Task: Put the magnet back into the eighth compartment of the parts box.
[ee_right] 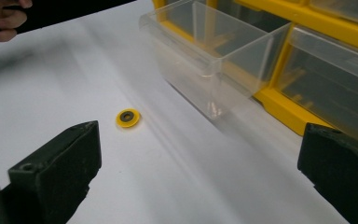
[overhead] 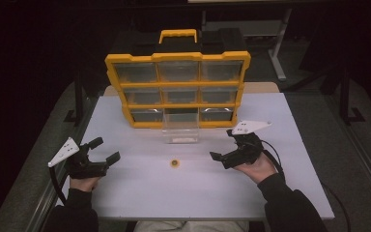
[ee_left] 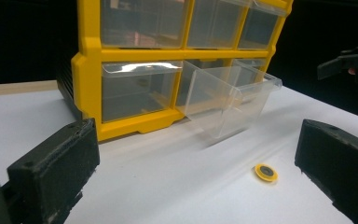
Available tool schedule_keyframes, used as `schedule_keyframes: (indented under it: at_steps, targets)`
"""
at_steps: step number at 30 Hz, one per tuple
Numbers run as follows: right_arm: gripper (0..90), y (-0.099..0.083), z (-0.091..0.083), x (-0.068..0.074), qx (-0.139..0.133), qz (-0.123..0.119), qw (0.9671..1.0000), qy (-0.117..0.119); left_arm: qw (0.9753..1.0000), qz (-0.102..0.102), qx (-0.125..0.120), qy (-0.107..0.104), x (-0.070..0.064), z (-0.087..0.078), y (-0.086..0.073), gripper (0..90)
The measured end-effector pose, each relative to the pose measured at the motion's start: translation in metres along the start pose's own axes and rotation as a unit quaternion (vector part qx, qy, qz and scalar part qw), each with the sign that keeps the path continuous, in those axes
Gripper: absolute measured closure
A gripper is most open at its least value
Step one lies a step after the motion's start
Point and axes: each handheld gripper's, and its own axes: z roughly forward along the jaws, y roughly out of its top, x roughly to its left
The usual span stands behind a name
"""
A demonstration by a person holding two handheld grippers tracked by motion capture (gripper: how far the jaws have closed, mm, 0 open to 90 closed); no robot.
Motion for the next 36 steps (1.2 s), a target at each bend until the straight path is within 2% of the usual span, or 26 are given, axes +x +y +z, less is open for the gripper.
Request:
schedule_keyframes:
  at_steps: [3,4,21,36]
  targets:
    - [0.0,0.001,0.001,0.001,0.003,0.000,1.0000,0.003,1.0000,0.002,-0.001,-0.001,0.000,0.000,0.000,0.0]
    - [0.0,0.003,0.008,0.003,0.010,-0.006,0.9999,0.010,1.0000,0.001,0.000,-0.001,0.000,0.000,0.000,0.0]
    - [0.0,0.016,0.040,0.016,0.045,-0.025,0.9977,0.044,1.0000,0.000,-0.006,-0.004,0.001,-0.001,0.000,0.0]
    - [0.0,0.024,0.072,0.030,0.092,-0.042,0.9920,0.076,1.0000,-0.001,-0.006,-0.006,0.001,-0.001,0.000,0.0]
